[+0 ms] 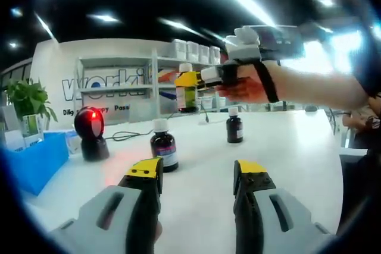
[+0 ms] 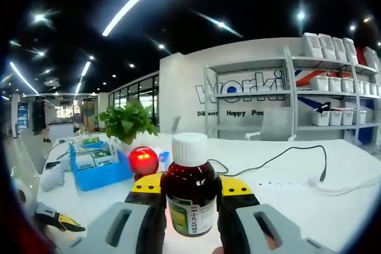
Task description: Rotate the medicine bottle to make it face forward pick up the medicine bottle inspect the drug traceability code place the medicine on the table
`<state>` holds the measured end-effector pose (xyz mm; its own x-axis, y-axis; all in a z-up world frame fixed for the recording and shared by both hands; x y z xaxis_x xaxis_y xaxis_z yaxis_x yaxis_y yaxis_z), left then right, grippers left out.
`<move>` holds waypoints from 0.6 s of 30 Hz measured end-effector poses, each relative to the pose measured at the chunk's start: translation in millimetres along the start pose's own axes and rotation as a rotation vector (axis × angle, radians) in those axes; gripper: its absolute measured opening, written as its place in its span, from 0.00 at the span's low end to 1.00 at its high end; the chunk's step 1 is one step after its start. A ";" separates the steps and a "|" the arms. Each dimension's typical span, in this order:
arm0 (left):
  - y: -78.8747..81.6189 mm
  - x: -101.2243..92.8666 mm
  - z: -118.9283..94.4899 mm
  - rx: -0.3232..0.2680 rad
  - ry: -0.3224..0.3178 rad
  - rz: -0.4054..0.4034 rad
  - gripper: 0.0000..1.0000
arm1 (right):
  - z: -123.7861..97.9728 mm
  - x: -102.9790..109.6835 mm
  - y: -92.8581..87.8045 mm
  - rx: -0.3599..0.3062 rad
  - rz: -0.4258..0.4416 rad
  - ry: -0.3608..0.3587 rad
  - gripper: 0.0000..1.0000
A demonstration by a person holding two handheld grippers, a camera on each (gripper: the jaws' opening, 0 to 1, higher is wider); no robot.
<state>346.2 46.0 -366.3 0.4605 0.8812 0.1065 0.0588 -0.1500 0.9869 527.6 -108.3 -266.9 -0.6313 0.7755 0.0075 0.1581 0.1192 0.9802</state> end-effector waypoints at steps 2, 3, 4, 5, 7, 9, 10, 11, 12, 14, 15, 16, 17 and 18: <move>-0.2 0.0 0.0 0.001 -0.001 0.001 0.38 | -3.5 0.6 -7.1 -0.002 -0.007 -0.009 0.28; -0.2 0.1 0.0 0.001 -0.001 0.001 0.38 | -4.6 0.8 -10.2 -0.001 -0.009 -0.011 0.28; -0.3 0.1 0.0 0.001 -0.001 0.002 0.38 | -6.1 1.8 -13.4 0.002 -0.011 -0.014 0.28; -0.3 0.2 0.1 0.001 -0.001 0.002 0.38 | -6.8 1.8 -16.7 0.004 -0.011 -0.017 0.28; -0.3 0.3 0.0 0.000 -0.001 0.002 0.38 | -7.3 1.4 -23.1 0.012 -0.007 -0.019 0.28; -0.3 0.4 -0.1 0.000 -0.001 0.001 0.38 | -10.1 3.3 -28.6 0.013 -0.002 -0.029 0.28; -0.4 0.5 -0.2 0.000 -0.001 0.001 0.38 | -13.0 4.6 -30.9 0.010 -0.010 -0.038 0.28; -0.4 0.6 -0.2 0.000 0.000 0.001 0.38 | -14.5 5.1 -32.9 0.006 -0.013 -0.046 0.28; -0.3 0.6 -0.3 -0.001 0.000 0.001 0.38 | -16.3 6.0 -35.3 0.002 -0.019 -0.052 0.28; -0.3 0.7 -0.1 -0.001 -0.002 -0.001 0.38 | -17.1 5.1 -40.7 0.007 -0.037 -0.068 0.28; -0.5 0.7 -0.1 0.000 -0.003 0.000 0.38 | -17.3 4.0 -43.6 0.010 -0.035 -0.071 0.28; -0.5 0.7 -0.1 0.000 -0.004 0.001 0.38 | -16.9 1.5 -46.2 0.014 -0.028 -0.072 0.28; -0.6 0.6 -0.1 0.001 -0.004 0.003 0.38 | -16.6 0.1 -50.1 0.017 0.001 -0.072 0.28; -0.7 0.6 -0.1 0.001 -0.004 0.003 0.38 | -15.5 -0.3 -52.6 0.019 0.001 -0.072 0.28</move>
Point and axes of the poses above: the point that each gripper's makers call its tool centre point, and the gripper's own axes: z roughly forward along the fingers, x roughly to its left, y roughly out of its top, the point moved 8 cm from there along -z, roughly backward along the fingers, and after that the axes turned 9 degrees about x, right-handed, at the moved point
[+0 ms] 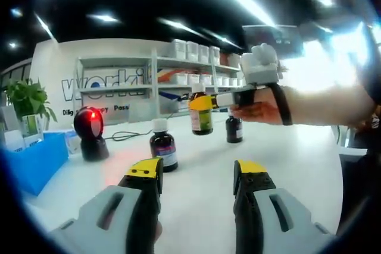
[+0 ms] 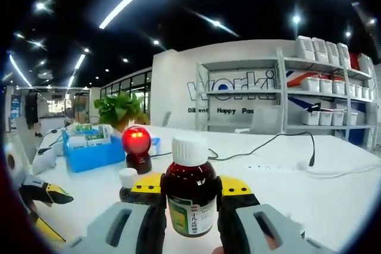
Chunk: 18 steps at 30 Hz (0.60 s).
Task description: Rotate the medicine bottle to make it face forward pick up the medicine bottle inspect the drug traceability code place the medicine on the table
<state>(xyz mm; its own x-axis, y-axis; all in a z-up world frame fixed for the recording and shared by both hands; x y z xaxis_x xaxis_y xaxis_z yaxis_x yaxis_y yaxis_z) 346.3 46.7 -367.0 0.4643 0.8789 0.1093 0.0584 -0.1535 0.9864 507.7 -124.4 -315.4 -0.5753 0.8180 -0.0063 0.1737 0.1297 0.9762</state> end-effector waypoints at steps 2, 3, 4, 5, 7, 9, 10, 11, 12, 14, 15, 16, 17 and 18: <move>-0.1 0.4 0.1 0.000 0.001 -0.001 0.38 | -1.5 1.2 -5.0 0.007 -0.002 -0.005 0.28; 0.0 0.5 0.1 -0.001 0.002 -0.002 0.38 | -1.3 1.6 -7.1 0.009 -0.017 -0.005 0.28; 0.0 0.6 0.1 -0.001 0.002 -0.003 0.38 | -0.3 1.1 -8.5 0.013 -0.029 -0.007 0.28; 0.0 0.6 0.1 -0.001 0.002 -0.003 0.38 | 0.1 1.2 -9.5 0.015 -0.030 -0.009 0.28; 0.0 0.6 0.3 -0.001 0.001 -0.003 0.38 | 1.7 -0.8 -12.3 0.022 -0.029 -0.007 0.28; -0.1 0.7 0.4 -0.001 0.002 -0.003 0.38 | 3.2 -1.3 -14.9 0.030 -0.025 -0.006 0.28; -0.2 0.6 0.4 -0.001 0.001 -0.003 0.38 | 3.4 -1.2 -16.5 0.031 -0.021 -0.007 0.28; -0.1 0.5 0.4 0.000 0.001 -0.003 0.38 | 3.8 -1.6 -17.8 0.032 -0.016 -0.007 0.28; -0.1 0.4 0.3 0.000 0.001 -0.003 0.38 | 4.0 -1.7 -19.0 0.034 -0.015 -0.008 0.28; -0.1 0.5 0.5 -0.001 0.000 -0.003 0.38 | 4.5 -3.4 -21.1 0.036 -0.006 -0.014 0.28; -0.1 0.5 0.5 -0.001 0.000 -0.003 0.38 | 4.7 -3.4 -22.6 0.039 -0.005 -0.016 0.28; -0.1 0.4 0.4 -0.001 0.000 -0.003 0.38 | 4.5 -3.2 -24.3 0.041 -0.004 -0.018 0.28; -0.1 0.5 0.4 -0.001 0.000 -0.003 0.38 | 4.5 -3.1 -25.1 0.042 -0.005 -0.018 0.28; 0.0 0.4 0.3 -0.001 0.000 -0.003 0.38 | 3.5 -2.2 -26.5 0.043 -0.003 -0.019 0.28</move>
Point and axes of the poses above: the point that each gripper's makers call its tool centre point, and the gripper's own axes: z roughly forward along the fingers, x roughly to its left, y roughly out of its top, the point moved 8 cm from there along -z, roughly backward along the fingers, and after that the axes turned 9 degrees about x, right-handed, at the moved point
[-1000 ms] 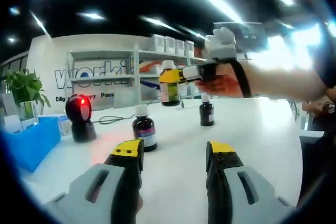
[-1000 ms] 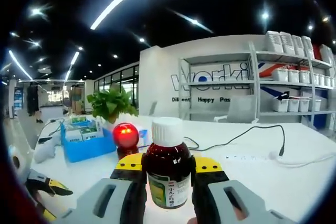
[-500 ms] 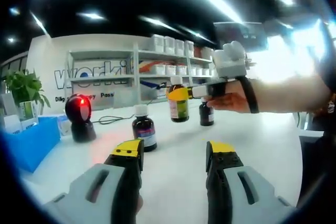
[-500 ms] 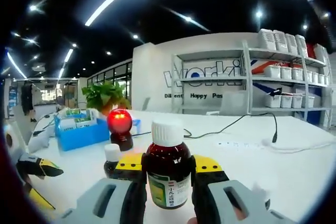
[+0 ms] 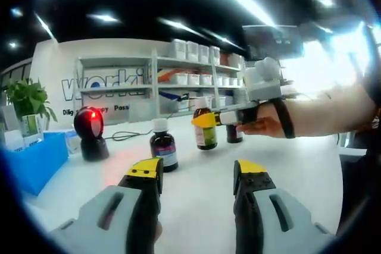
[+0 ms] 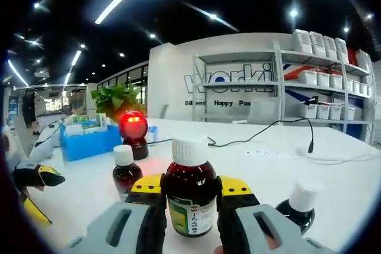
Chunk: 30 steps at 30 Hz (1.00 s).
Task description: Rotate the medicine bottle to make it face forward pick up the medicine bottle inspect the drug traceability code place the medicine on the table
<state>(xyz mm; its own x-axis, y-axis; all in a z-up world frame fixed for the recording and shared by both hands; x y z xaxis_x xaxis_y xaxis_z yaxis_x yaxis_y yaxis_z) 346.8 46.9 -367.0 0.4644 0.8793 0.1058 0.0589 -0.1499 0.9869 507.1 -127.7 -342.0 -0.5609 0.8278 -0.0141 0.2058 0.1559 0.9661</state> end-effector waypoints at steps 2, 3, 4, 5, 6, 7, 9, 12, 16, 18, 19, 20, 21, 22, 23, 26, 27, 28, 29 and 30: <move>0.1 0.0 -0.2 0.000 0.001 0.000 0.38 | 0.5 1.2 -1.9 0.002 -0.001 0.001 0.28; 0.1 -0.1 -0.1 0.000 0.000 0.000 0.38 | 0.8 1.6 -2.6 0.001 -0.002 0.001 0.28; 0.1 -0.1 -0.2 0.000 0.000 0.001 0.38 | 1.3 1.8 -3.3 0.001 -0.002 0.003 0.28; 0.0 -0.1 -0.1 0.000 0.000 0.001 0.38 | 1.3 2.1 -3.8 0.003 0.003 0.005 0.28; 0.0 -0.1 -0.1 0.000 0.000 0.001 0.38 | 1.1 2.3 -4.2 0.004 0.006 0.006 0.28; 0.0 -0.1 -0.1 0.000 0.000 0.001 0.38 | 1.0 2.7 -5.0 0.004 0.007 0.005 0.28; 0.1 -0.2 0.0 0.000 0.001 0.000 0.38 | 1.9 2.1 -5.7 0.002 0.006 0.005 0.28; -0.5 -0.2 0.4 0.000 0.000 0.001 0.38 | 2.9 1.9 -7.5 0.007 0.013 0.008 0.28; -1.1 0.1 0.7 0.000 0.001 0.001 0.38 | 4.2 0.2 -7.5 0.008 0.018 0.008 0.28; -1.1 -0.1 0.7 0.001 0.001 0.001 0.38 | 3.3 3.2 -8.4 0.012 0.019 0.011 0.28; -1.1 -0.2 0.6 0.001 0.001 0.002 0.38 | 3.2 4.2 -9.0 0.014 0.019 0.015 0.28; -1.1 -0.2 0.5 0.001 0.001 0.002 0.38 | 3.1 4.5 -9.1 0.011 0.021 0.015 0.28; -1.0 -0.1 0.5 0.002 0.002 0.002 0.38 | 3.2 4.8 -9.2 0.011 0.022 0.016 0.28; -1.0 0.0 0.5 0.001 0.002 0.001 0.38 | 3.6 4.6 -8.8 0.011 0.020 0.016 0.28; -1.0 0.0 0.5 0.001 0.002 0.001 0.38 | 3.6 4.5 -8.8 0.011 0.019 0.016 0.28; -0.9 -0.1 0.4 0.002 0.002 0.002 0.38 | 3.4 3.6 -9.5 0.009 0.026 0.017 0.28; -0.9 -0.2 0.4 0.002 0.002 0.002 0.38 | 3.4 3.4 -9.7 0.006 0.028 0.019 0.28; -0.9 -0.2 0.4 0.002 0.002 0.002 0.38 | 3.7 3.6 -10.1 0.005 0.024 0.022 0.28; -0.9 -0.2 0.5 0.002 0.001 0.003 0.38 | 3.8 3.4 -10.2 0.005 0.024 0.025 0.28; -0.9 -0.2 0.4 0.002 0.001 0.003 0.38 | 3.8 3.3 -10.4 0.005 0.024 0.026 0.28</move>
Point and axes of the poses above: the point that each gripper's makers call its tool centre point, and the gripper's own axes: z roughly forward along the fingers, x roughly to its left, y roughly out of its top, the point moved 8 cm from there along -z, roughly backward along the fingers, and after that the axes turned 9 degrees about x, right-handed, at the moved point
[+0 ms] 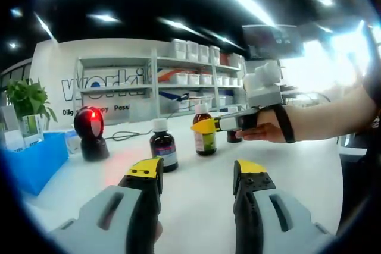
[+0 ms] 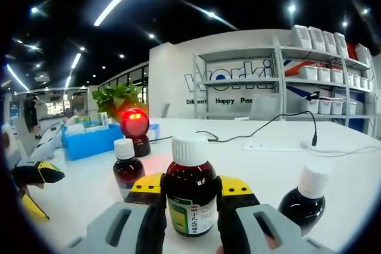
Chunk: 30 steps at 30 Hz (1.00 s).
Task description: Rotate the medicine bottle to make it face forward pick up the medicine bottle inspect the drug traceability code place the medicine on the table
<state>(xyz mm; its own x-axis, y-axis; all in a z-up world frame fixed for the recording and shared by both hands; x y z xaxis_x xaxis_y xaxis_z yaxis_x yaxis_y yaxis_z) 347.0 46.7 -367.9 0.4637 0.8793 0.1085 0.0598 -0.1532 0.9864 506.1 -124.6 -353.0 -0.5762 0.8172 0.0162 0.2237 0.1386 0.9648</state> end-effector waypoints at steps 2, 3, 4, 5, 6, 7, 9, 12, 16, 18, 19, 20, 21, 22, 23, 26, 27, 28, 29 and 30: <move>0.1 0.0 0.0 0.000 0.000 0.000 0.38 | 0.0 -0.1 -0.4 -0.001 -0.002 0.001 0.28; 0.3 -0.2 -0.1 0.000 0.000 0.000 0.38 | 0.0 0.1 -0.9 -0.004 -0.006 0.000 0.28; 0.4 -0.4 -0.2 0.000 0.001 0.000 0.38 | 0.4 -0.1 -1.3 -0.006 -0.009 0.001 0.28; 0.4 -0.3 -0.2 0.000 0.001 0.001 0.38 | 0.3 -0.2 -1.7 -0.009 -0.012 0.000 0.28; 0.4 -0.3 -0.3 -0.001 0.001 0.001 0.38 | 0.5 -0.7 -1.7 -0.010 -0.014 0.000 0.28; 0.4 -0.3 -0.2 -0.001 0.000 0.002 0.38 | 0.3 -0.6 -1.8 -0.012 -0.021 0.000 0.28; 0.5 -0.6 -0.2 -0.001 -0.001 0.002 0.38 | -0.2 -1.1 -1.7 -0.013 -0.033 -0.001 0.29; 0.4 -0.7 -0.1 0.000 -0.002 0.003 0.38 | 0.2 -2.7 -1.8 -0.015 -0.020 0.006 0.29; 0.2 -0.7 0.1 0.002 -0.002 0.006 0.38 | 2.1 -4.6 0.8 -0.014 0.003 0.028 0.31; 0.1 -0.7 0.3 0.003 -0.002 0.006 0.38 | -0.6 -4.2 6.8 -0.038 -0.016 0.026 0.35; 0.0 -0.5 0.3 0.004 -0.001 0.006 0.38 | -1.7 -4.7 9.3 -0.044 -0.021 0.026 0.39; -0.1 -0.4 0.5 0.004 -0.001 0.005 0.38 | -3.3 -5.5 12.0 -0.055 -0.021 0.025 0.41; -0.3 -0.3 0.3 0.005 -0.001 0.005 0.38 | -5.0 -5.7 14.3 -0.060 -0.022 0.028 0.42; -0.6 -0.2 0.4 0.006 0.000 0.006 0.38 | -6.4 -5.6 15.9 -0.062 -0.022 0.032 0.42; -0.8 0.0 0.7 0.007 0.000 0.006 0.38 | -8.6 -4.5 18.2 -0.067 -0.025 0.040 0.42; -0.9 -0.2 0.6 0.008 -0.001 0.007 0.38 | -16.7 -1.5 23.9 -0.080 -0.042 0.061 0.43; -0.9 -0.3 0.5 0.008 -0.001 0.007 0.38 | -20.2 0.3 26.0 -0.087 -0.048 0.074 0.43; -0.9 -0.3 0.4 0.009 0.000 0.007 0.38 | -25.3 2.8 28.0 -0.090 -0.067 0.086 0.43; -0.8 -0.2 0.3 0.008 0.001 0.006 0.38 | -28.8 3.2 29.9 -0.092 -0.088 0.095 0.43; -0.7 -0.1 0.2 0.008 0.002 0.005 0.38 | -33.1 3.1 31.6 -0.097 -0.098 0.098 0.43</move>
<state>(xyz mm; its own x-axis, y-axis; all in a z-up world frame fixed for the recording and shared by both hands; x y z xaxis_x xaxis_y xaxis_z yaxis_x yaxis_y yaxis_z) 347.1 46.6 -368.6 0.4623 0.8793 0.1140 0.0642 -0.1614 0.9848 485.4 -136.2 -313.8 -0.6669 0.7429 -0.0583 0.0886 0.1567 0.9837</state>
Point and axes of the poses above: the point that each gripper's makers call its tool centre point, and the gripper's own axes: z roughly forward along the fingers, x roughly to its left, y roughly out of its top, the point moved 8 cm from there along -z, roughly backward along the fingers, and after that the axes turned 9 degrees about x, right-handed, at the moved point
